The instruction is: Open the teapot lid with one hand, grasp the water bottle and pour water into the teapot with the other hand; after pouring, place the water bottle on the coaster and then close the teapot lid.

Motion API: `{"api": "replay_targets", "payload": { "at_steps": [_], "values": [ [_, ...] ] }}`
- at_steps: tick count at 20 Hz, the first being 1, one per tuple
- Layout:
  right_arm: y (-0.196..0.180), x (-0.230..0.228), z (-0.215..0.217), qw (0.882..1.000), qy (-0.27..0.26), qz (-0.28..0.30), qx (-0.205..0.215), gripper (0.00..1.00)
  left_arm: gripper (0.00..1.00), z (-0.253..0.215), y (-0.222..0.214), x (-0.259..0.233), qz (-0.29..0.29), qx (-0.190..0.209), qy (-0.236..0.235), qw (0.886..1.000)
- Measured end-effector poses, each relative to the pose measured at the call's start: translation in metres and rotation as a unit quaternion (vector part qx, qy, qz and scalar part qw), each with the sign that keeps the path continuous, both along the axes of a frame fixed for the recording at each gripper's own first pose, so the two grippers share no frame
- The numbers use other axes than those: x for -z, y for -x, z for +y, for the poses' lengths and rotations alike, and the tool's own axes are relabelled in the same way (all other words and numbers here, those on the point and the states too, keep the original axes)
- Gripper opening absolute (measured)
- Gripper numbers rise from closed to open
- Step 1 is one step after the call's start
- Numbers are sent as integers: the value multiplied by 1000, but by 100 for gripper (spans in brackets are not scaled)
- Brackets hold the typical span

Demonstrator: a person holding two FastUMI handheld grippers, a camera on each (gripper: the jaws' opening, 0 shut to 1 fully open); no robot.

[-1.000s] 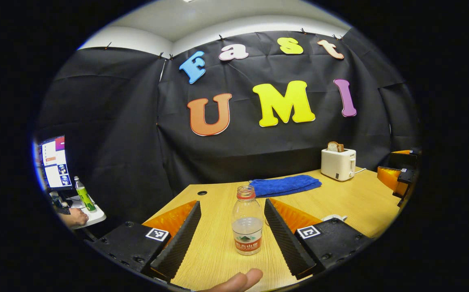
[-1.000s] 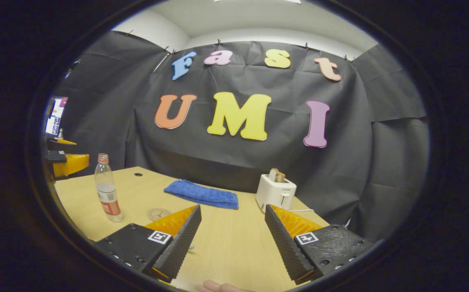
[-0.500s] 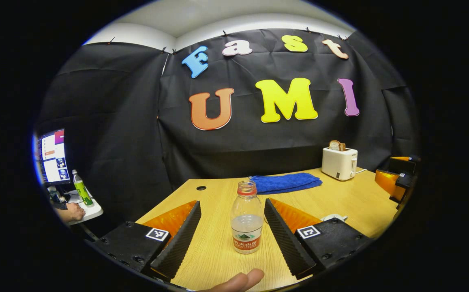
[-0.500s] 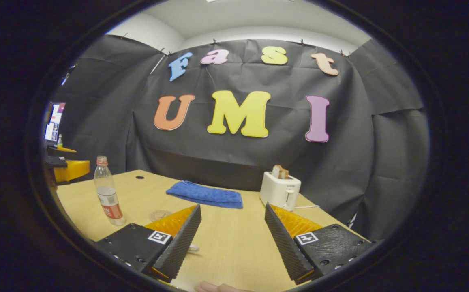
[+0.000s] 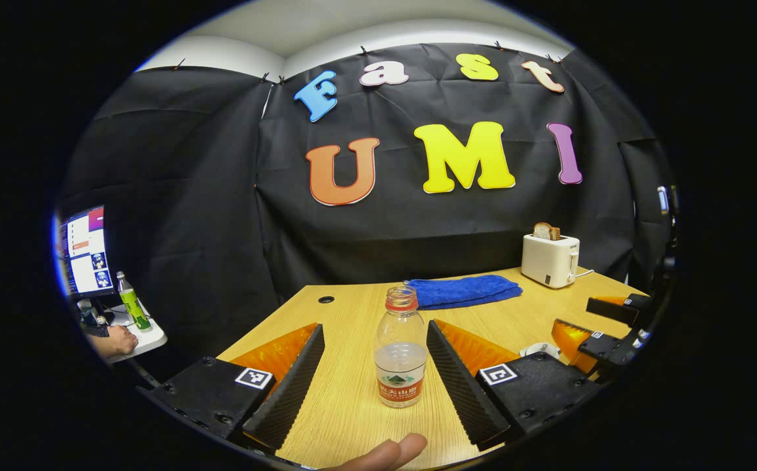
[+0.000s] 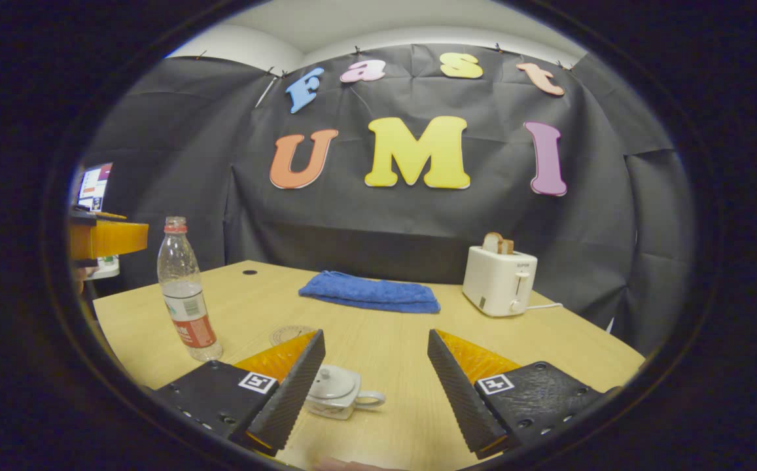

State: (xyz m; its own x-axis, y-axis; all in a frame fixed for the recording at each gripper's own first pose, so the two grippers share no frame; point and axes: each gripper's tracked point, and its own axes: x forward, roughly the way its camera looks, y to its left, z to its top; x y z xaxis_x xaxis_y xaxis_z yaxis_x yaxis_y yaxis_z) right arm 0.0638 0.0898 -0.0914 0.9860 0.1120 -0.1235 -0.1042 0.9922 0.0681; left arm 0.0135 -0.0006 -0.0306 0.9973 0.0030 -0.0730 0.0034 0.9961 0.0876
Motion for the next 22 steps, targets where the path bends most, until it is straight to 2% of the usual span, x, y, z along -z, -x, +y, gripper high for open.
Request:
{"api": "replay_targets", "payload": {
  "at_steps": [2, 3, 7, 10, 11, 12, 13, 14, 16, 19, 20, 22],
  "values": [
    [-8, 15, 13, 1000, -3, 23, -10, 95, 99, 1, 0, 2, 2, -2, 0, 1000],
    [-10, 18, 14, 1000, -1, 26, -11, 98, 99, 0, -1, 3, 3, -2, 0, 1000],
    [-17, 23, 24, 1000, 6, 22, -16, 85, 99, 1, -1, 4, 5, -2, -4, 1000],
    [-17, 28, 31, 999, 7, 26, -24, 69, 99, 1, -2, 5, 6, -4, -5, 1000],
    [-16, 28, 32, 999, 4, 24, -27, 59, 99, 3, -2, 4, 6, -5, -5, 1000],
    [-16, 27, 34, 999, 1, 22, -29, 54, 99, 3, -2, 4, 4, -5, -5, 1000],
    [-17, 30, 37, 999, 0, 24, -33, 44, 98, 3, -2, 3, 3, -4, -4, 1000],
    [-17, 31, 40, 999, -4, 25, -40, 39, 98, 2, -3, 2, 2, -4, -3, 1000],
    [-18, 33, 41, 999, -13, 29, -44, 10, 98, 5, -1, 2, 1, -6, 0, 1000],
    [-13, 35, 41, 998, -23, 29, -45, 11, 99, 3, -1, 0, -2, -3, 3, 1000],
    [-15, 32, 41, 999, -4, 23, -43, 5, 98, 2, -2, -1, -4, -2, 2, 1000],
    [-16, 30, 44, 999, 12, 12, -33, 1, 98, 1, -2, -3, -12, 3, 4, 1000]
  ]
}}
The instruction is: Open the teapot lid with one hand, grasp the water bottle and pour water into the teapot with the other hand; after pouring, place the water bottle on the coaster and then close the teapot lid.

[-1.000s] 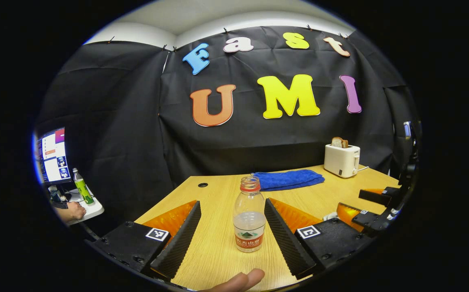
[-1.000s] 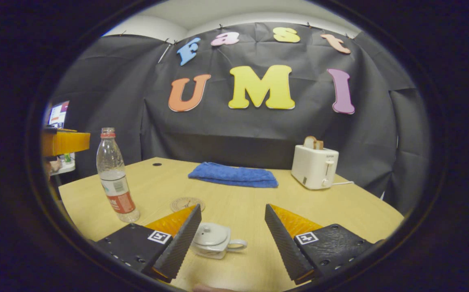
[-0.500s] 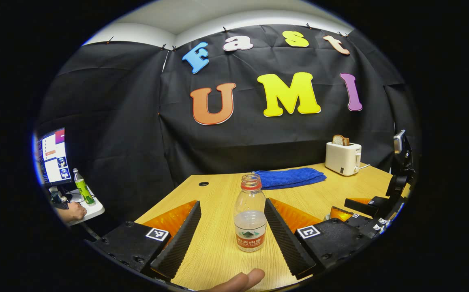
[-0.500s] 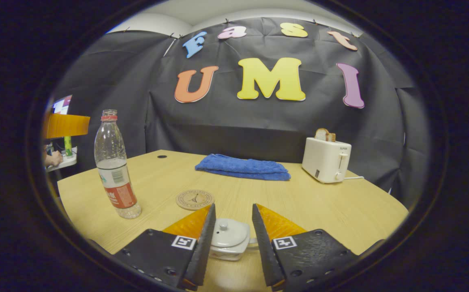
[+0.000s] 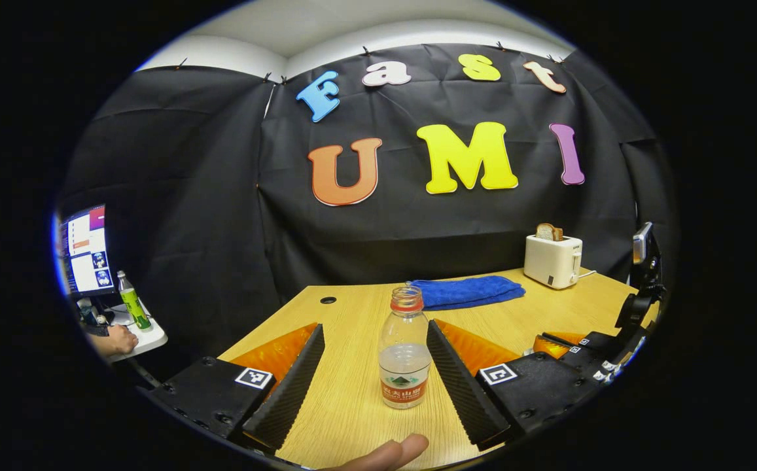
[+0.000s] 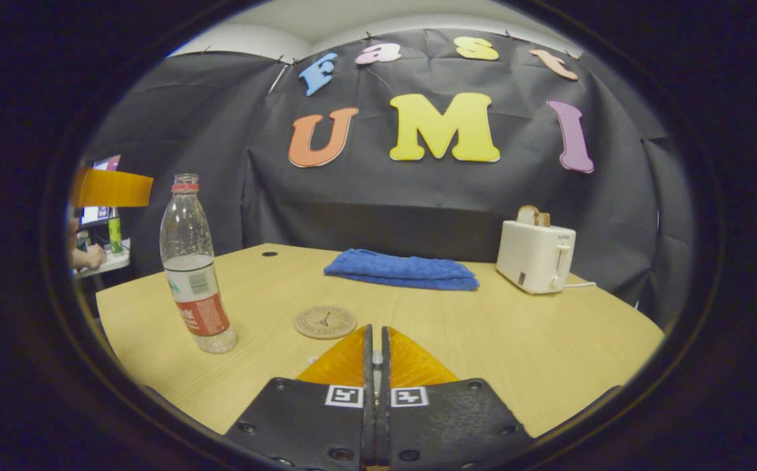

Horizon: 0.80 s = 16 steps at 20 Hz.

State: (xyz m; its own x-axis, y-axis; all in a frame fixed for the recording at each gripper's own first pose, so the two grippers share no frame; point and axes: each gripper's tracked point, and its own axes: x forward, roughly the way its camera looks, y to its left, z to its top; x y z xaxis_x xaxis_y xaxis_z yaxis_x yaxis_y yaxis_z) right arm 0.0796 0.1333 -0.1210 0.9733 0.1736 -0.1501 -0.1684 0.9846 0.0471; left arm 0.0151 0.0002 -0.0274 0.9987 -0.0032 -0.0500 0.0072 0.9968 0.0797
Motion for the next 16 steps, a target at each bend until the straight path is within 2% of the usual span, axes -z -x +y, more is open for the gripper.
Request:
{"api": "replay_targets", "payload": {
  "at_steps": [6, 9, 13, 16],
  "values": [
    [3, -33, -10, 1000, -15, -23, 9, 0, 98, -7, -2, -2, -4, 40, 38, 998],
    [14, -44, -13, 999, -42, -18, 1, 0, 98, -12, -6, 4, 2, 65, 48, 997],
    [29, -47, -33, 1000, -25, -12, 14, 0, 98, -21, -9, 17, 22, 104, 81, 991],
    [44, -55, -54, 999, -34, -15, 19, 0, 98, -28, -18, 26, 31, 117, 110, 987]
  ]
}}
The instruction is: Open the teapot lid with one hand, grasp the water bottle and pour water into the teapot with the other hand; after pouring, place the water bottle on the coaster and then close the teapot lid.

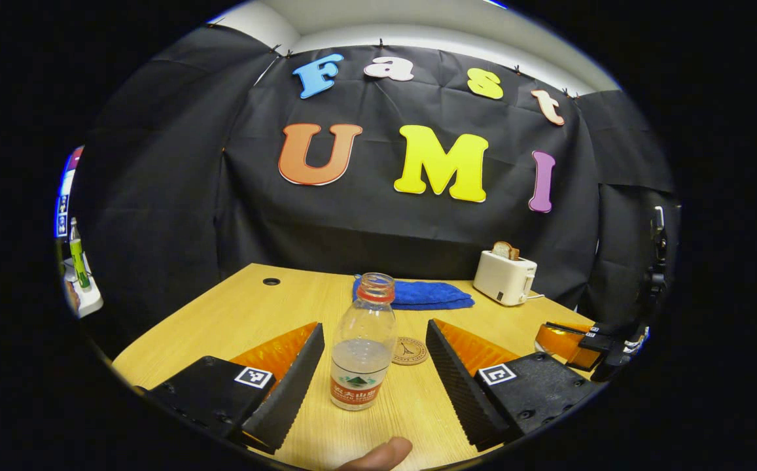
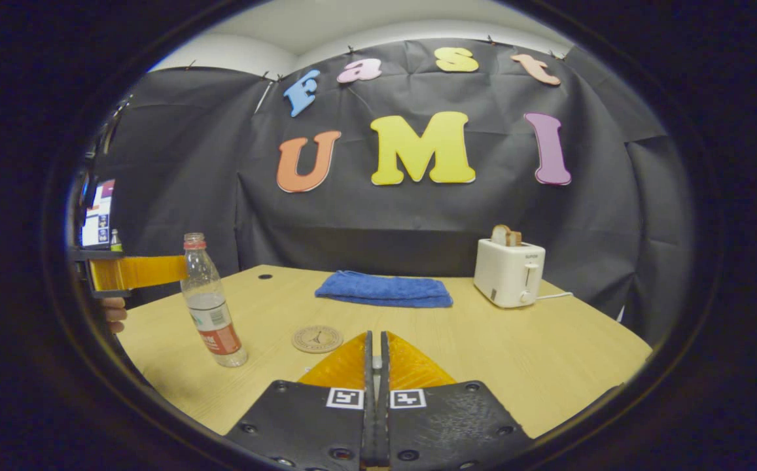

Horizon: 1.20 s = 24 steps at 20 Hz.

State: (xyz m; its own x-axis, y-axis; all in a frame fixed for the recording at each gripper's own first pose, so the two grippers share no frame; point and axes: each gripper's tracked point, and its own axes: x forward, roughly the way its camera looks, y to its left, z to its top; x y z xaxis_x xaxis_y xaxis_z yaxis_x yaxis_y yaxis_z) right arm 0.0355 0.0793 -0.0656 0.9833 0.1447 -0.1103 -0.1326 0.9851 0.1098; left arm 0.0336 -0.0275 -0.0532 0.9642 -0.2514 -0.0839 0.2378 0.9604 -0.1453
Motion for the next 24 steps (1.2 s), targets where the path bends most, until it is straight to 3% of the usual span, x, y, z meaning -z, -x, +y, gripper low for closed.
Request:
{"api": "replay_targets", "payload": {
  "at_steps": [7, 14, 20, 24],
  "values": [
    [12, -14, -19, 1000, 16, -15, 4, 0, 94, 1, -21, 30, 8, -7, -47, 999],
    [12, -11, -17, 1000, 26, -15, 7, 0, 94, -8, -36, 46, -30, -8, -107, 994],
    [12, -13, -18, 999, 36, -18, 12, 0, 95, -10, -48, 57, -54, -12, -118, 992],
    [12, -13, -20, 999, 33, -16, 15, 0, 90, -9, -52, 65, -45, -19, -125, 991]
  ]
}}
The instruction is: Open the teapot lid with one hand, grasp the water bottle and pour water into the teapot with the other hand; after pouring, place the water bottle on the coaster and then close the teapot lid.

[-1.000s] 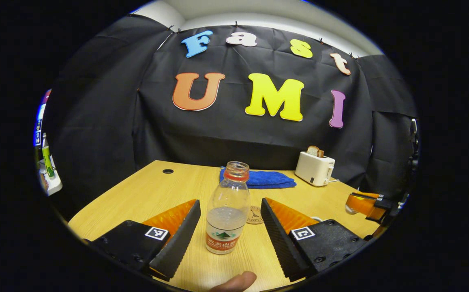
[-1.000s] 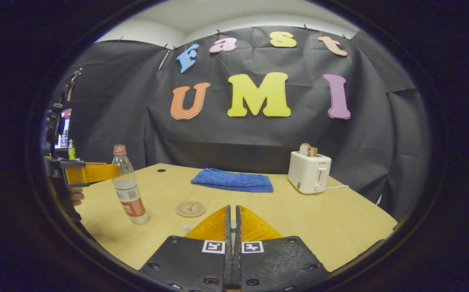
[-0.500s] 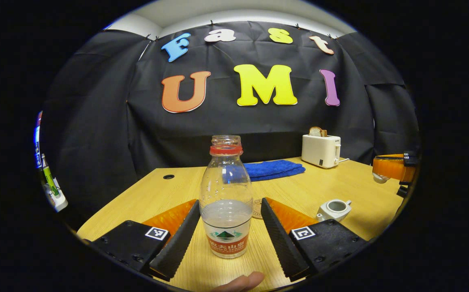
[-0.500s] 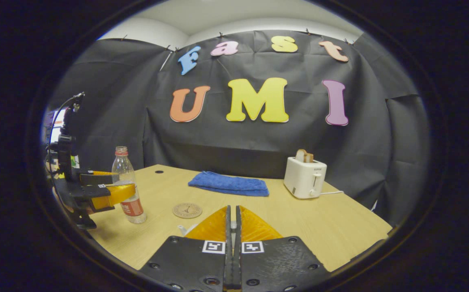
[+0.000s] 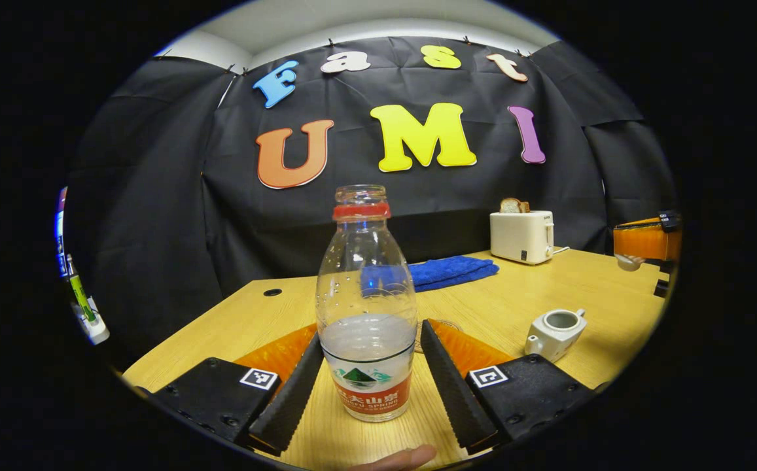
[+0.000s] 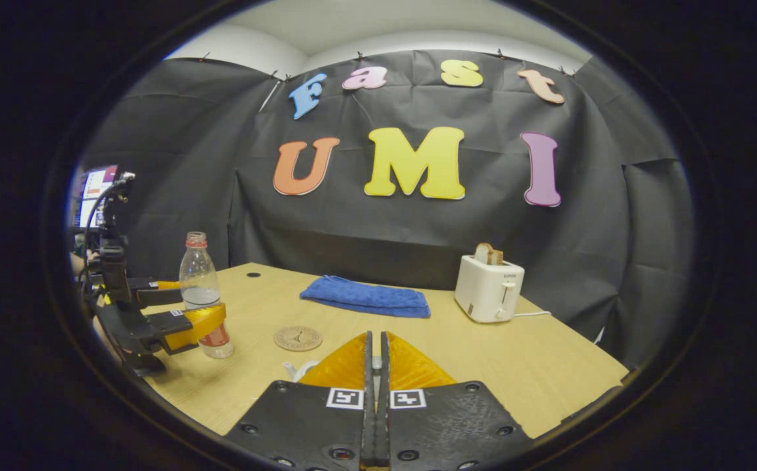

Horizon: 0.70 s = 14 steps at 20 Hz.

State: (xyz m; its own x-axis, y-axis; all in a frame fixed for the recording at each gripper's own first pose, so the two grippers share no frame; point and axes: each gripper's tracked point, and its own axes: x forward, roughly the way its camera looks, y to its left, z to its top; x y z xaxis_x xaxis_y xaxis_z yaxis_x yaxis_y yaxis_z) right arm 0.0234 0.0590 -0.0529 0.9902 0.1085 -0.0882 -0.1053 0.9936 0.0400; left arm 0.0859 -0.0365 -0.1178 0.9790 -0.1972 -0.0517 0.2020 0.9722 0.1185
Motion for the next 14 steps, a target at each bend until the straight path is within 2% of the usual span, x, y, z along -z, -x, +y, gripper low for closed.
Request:
{"api": "replay_targets", "payload": {
  "at_steps": [2, 6, 8, 10, 12, 14],
  "values": [
    [0, -1, -3, 1000, -1, -2, 3, 0, 82, 1, -1, 2, 0, -4, -1, 1000],
    [-2, 1, -6, 1000, -7, 7, 2, 0, 80, -1, 1, 3, 13, -11, -10, 1000],
    [-2, -1, -11, 1000, -10, 8, 4, 0, 80, 7, 3, -2, 15, -34, -31, 999],
    [-3, -4, -19, 1000, -9, 7, 11, 2, 80, 15, 7, -5, 18, -59, -65, 996],
    [-4, -4, -28, 1000, -11, 9, 18, 0, 79, 21, 12, -13, -1, -81, -109, 991],
    [-7, -2, -39, 999, -11, 15, 27, 0, 79, 24, 12, -12, -11, -91, -180, 979]
  ]
}}
